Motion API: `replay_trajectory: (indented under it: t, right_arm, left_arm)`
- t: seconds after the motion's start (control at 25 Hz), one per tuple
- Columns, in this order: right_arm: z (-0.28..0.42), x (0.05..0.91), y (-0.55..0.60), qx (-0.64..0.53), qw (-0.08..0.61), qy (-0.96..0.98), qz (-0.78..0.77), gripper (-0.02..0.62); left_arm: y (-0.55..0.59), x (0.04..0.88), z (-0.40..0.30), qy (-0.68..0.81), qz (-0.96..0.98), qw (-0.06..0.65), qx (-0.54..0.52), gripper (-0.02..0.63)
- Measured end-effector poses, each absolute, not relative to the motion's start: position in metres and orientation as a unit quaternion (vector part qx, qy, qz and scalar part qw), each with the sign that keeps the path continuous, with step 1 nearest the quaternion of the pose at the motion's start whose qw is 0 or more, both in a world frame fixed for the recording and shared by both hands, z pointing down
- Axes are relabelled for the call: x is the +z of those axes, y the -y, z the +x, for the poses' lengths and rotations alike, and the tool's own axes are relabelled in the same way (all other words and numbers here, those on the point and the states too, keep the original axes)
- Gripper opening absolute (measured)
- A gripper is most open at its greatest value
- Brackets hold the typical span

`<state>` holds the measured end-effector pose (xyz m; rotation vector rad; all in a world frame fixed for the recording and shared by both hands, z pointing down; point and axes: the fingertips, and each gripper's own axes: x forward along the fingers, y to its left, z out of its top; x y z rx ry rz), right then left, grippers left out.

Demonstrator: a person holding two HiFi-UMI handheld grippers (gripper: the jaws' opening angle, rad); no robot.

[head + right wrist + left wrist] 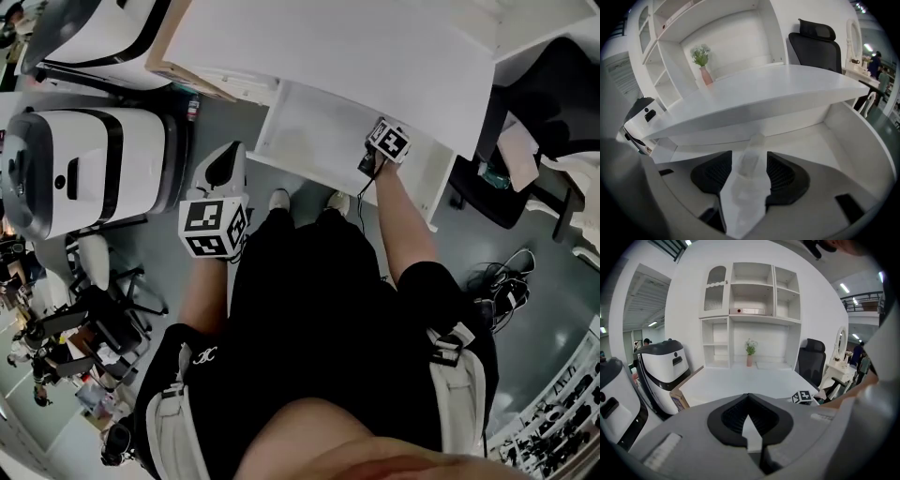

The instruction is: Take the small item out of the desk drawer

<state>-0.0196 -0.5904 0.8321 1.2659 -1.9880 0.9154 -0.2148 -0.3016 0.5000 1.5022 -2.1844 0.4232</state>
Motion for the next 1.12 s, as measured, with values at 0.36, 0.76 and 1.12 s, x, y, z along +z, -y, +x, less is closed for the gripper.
replay_trajectory:
  t: [0.36,0.76,1.12]
  right_arm:
    - [-0.022,0.855,0.599,0.37,0.306,0.729,0.488,0.213]
    - [-0.029,0.853,0.586,0.394,0.317,0.738,0.447,0.135]
    - [-0.032,0.821,0.547,0.331,0.364,0.787,0.371,0.129]
  left_arm:
    - [0.29,0.511,-0.218,0.794,0.537,0.238,0.157,0.013]
    - [0.276,0.507,-0.223,0.796,0.537,0.231,0.156,0.014]
    - [0.271,0.488,-0.233,0.788,0.565,0.208,0.13,0.014]
